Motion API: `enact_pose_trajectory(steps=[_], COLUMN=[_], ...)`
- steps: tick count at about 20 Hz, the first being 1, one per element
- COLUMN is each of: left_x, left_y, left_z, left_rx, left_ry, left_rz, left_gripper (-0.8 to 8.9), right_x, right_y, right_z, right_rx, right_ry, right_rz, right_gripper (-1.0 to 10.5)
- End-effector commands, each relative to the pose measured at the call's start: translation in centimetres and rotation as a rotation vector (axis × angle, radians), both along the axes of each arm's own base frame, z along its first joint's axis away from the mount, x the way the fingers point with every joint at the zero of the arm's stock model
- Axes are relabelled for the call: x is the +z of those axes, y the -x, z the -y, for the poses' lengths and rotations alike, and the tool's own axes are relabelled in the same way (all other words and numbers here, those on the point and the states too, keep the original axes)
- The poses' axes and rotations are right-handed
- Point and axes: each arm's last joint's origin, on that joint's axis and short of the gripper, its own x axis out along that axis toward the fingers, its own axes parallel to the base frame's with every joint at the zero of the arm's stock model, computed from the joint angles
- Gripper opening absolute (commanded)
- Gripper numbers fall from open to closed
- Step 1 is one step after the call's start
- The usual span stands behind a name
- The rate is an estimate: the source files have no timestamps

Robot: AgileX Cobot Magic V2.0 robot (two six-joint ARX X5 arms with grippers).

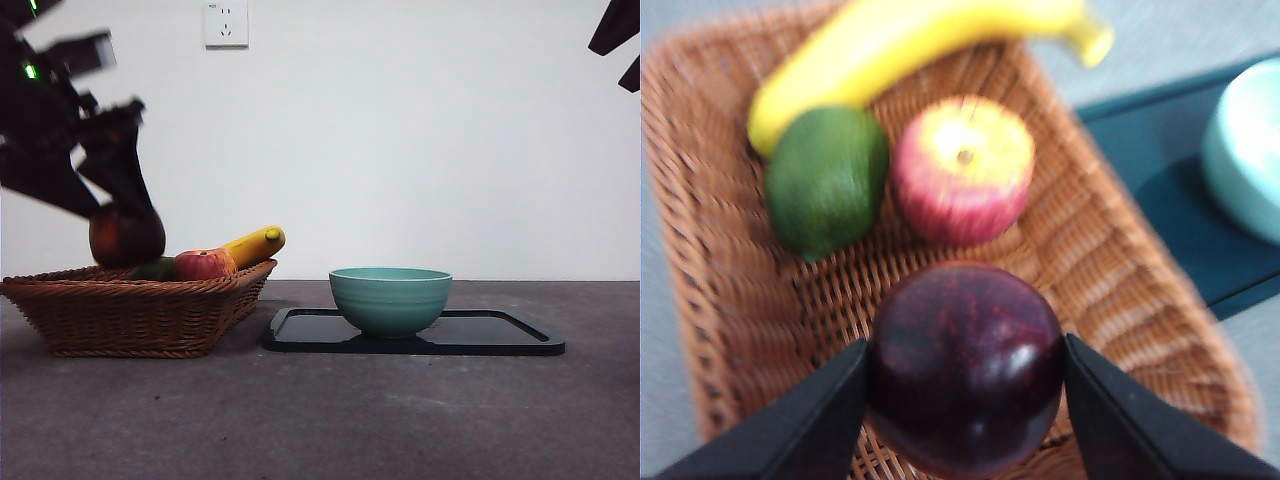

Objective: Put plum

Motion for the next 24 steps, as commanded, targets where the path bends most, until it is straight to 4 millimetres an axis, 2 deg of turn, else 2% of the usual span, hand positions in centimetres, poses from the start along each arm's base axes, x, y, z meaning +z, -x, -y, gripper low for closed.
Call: enact_pose_trajectory(steps=[1,5,9,13,17,21,24], left_x=[-1.4,-3.4,-4.3,-4.3,-4.3,-3.9,-2.7], left_y=[-1.2,-2.3,-2.6,-2.5,-2.5,-2.6,-2.5], left_z=[0.3,0.6,0.7,0.7,0.6,0.7,0.7], left_rx=[-0.010,-0.011,-0.012,-0.012,-0.011,-0.006,0.002], left_ry=[-0.009,-0.018,-0.024,-0.025,-0.024,-0.016,0.001], left_rz=[-0.014,-0.045,-0.072,-0.073,-0.076,-0.066,-0.031], left_gripper=[2.45,2.45,2.45,2.58,4.39,4.44,4.44], right_x=[0.1,0.1,0.1,0.1,0.1,0.1,0.1], right_y=[-0.1,-0.1,-0.1,-0.1,-0.1,-0.1,-0.1], right_z=[-0.1,-0.1,-0.1,-0.1,-0.1,-0.1,-0.1], right_rx=[0.004,0.002,0.002,0.002,0.002,0.002,0.002], right_ry=[-0.008,-0.010,-0.010,-0.010,-0.010,-0.010,-0.009], right_rz=[0.002,0.001,0.001,0.001,0.001,0.000,0.000], right_gripper=[2.0,2.0,2.0,2.0,2.0,2.0,2.0])
